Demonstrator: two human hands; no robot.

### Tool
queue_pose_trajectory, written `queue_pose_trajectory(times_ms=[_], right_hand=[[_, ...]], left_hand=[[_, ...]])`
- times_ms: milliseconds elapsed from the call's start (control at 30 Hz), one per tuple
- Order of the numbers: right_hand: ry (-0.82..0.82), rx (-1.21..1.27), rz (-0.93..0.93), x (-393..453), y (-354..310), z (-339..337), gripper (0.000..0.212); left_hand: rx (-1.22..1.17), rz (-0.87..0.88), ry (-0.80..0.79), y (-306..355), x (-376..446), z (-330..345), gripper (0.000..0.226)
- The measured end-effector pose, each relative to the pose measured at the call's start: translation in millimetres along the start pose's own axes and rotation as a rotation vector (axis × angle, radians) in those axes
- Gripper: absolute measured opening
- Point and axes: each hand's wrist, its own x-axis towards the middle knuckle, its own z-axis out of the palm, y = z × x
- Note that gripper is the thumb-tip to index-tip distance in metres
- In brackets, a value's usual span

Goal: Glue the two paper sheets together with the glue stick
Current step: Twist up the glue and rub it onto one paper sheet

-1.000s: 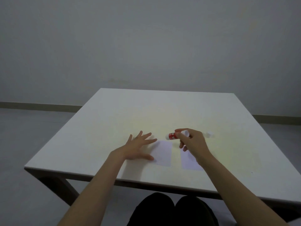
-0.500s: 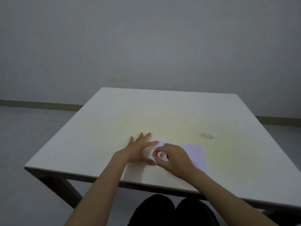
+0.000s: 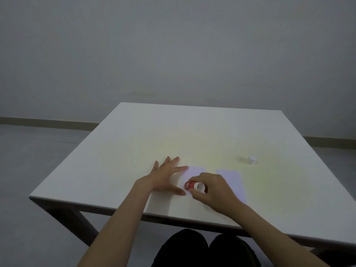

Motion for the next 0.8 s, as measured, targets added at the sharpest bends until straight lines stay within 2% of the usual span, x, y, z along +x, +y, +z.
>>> queue_pose_trajectory(times_ms=[67,133,267,367,433,500,567,667,800], right_hand=[[-0.001,0.074,0.048,4,4,-7,0.016],[0.071,0.140,0.133,15,14,-18,0.013],[0.231,0.097,0.251,26,27,-31,0.013],[0.187,-0.009,0.126,9,21,-23,0.016],[0.092,-0.063,0.008,-10,11,-16,0.018],[0.011,-0.069,-0.026,-22,8,-14,0.017],[0.012,-0.007,0.030,-21,13,-21,0.013],[0.102,0.086,0.161,-10,24,-33,0.012],[0.192,0.078,0.247,-7,29,-35,0.013]], left_hand=[[-0.006,-0.002,-0.003,0,0,-1,0.099],[0.006,-0.004,-0.013,0,1,-3,0.099],[-0.005,-0.003,-0.022,2,-1,-5,0.099],[0.000,-0.012,-0.021,2,-1,-5,0.099],[0.009,-0.022,-0.019,4,-1,-6,0.099],[0.015,-0.027,-0.020,5,-2,-6,0.099],[0.018,-0.031,-0.027,6,-3,-7,0.099],[0.024,-0.034,-0.037,9,-6,-9,0.098],[-0.014,-0.036,-0.047,12,-9,-11,0.098]])
